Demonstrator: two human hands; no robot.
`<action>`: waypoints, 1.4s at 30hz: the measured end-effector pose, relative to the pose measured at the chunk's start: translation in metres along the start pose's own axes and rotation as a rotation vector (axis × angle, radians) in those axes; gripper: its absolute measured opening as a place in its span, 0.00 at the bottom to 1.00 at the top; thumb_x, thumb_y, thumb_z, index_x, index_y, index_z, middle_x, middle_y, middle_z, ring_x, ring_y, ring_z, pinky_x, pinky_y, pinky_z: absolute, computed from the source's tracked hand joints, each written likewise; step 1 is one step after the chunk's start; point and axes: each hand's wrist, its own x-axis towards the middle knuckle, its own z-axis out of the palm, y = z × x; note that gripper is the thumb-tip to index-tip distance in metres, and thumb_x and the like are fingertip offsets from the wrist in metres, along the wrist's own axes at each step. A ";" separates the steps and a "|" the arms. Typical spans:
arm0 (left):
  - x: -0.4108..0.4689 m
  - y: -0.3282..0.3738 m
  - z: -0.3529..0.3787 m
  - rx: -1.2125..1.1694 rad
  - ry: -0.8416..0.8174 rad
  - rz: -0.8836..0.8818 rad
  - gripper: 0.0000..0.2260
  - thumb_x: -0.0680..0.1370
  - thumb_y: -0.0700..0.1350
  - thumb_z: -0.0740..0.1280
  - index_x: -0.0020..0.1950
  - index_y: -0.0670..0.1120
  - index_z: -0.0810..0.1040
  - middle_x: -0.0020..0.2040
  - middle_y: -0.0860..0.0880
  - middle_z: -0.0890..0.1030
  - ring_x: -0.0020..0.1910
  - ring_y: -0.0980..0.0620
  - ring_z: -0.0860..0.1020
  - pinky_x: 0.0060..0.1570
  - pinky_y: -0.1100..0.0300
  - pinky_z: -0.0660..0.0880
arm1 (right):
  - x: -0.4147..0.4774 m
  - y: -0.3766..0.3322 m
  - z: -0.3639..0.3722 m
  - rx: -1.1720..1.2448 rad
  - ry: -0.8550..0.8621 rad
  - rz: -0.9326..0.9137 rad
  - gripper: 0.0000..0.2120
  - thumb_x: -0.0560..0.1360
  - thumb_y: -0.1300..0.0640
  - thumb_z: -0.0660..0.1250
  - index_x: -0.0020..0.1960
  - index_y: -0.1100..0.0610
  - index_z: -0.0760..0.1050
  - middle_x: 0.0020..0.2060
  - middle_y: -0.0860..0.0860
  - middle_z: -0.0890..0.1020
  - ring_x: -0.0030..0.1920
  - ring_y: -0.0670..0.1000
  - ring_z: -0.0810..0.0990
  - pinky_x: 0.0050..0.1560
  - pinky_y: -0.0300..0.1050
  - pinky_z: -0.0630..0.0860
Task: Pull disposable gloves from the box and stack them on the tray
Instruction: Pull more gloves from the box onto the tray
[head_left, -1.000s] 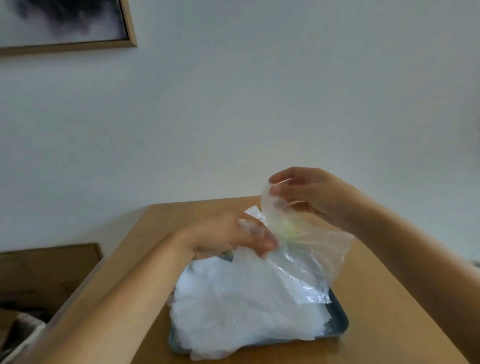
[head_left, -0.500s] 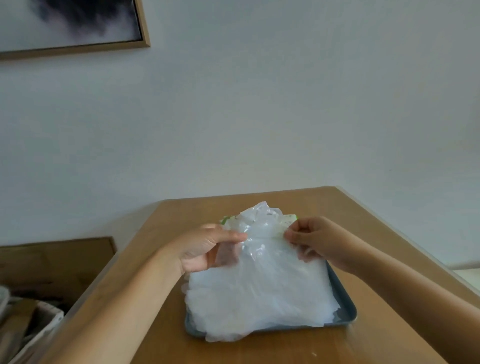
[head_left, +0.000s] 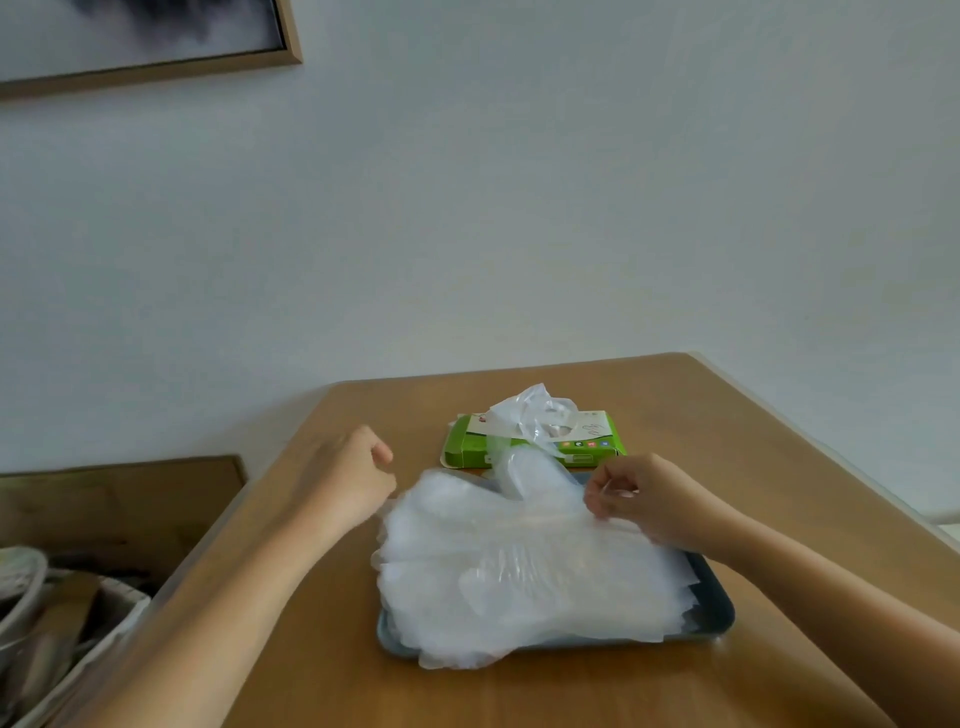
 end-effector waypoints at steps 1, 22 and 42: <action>-0.006 0.005 -0.001 0.030 0.124 0.085 0.08 0.75 0.39 0.67 0.51 0.50 0.73 0.41 0.55 0.73 0.38 0.56 0.72 0.34 0.63 0.65 | 0.000 0.000 0.000 -0.010 -0.008 -0.009 0.04 0.76 0.60 0.66 0.44 0.56 0.80 0.39 0.49 0.84 0.23 0.40 0.70 0.20 0.36 0.65; -0.066 0.044 0.086 0.033 -0.185 0.652 0.12 0.76 0.58 0.66 0.54 0.53 0.70 0.54 0.56 0.68 0.53 0.57 0.66 0.55 0.64 0.64 | 0.022 -0.007 -0.004 -0.189 -0.363 -0.218 0.13 0.78 0.61 0.65 0.57 0.46 0.80 0.51 0.40 0.82 0.50 0.38 0.79 0.56 0.32 0.74; -0.034 0.009 0.048 0.182 -0.666 0.503 0.40 0.73 0.62 0.69 0.78 0.57 0.51 0.78 0.59 0.50 0.76 0.59 0.49 0.72 0.62 0.48 | -0.014 0.011 0.011 -0.674 -0.468 -0.230 0.35 0.71 0.28 0.49 0.74 0.34 0.40 0.75 0.37 0.41 0.76 0.45 0.41 0.76 0.47 0.41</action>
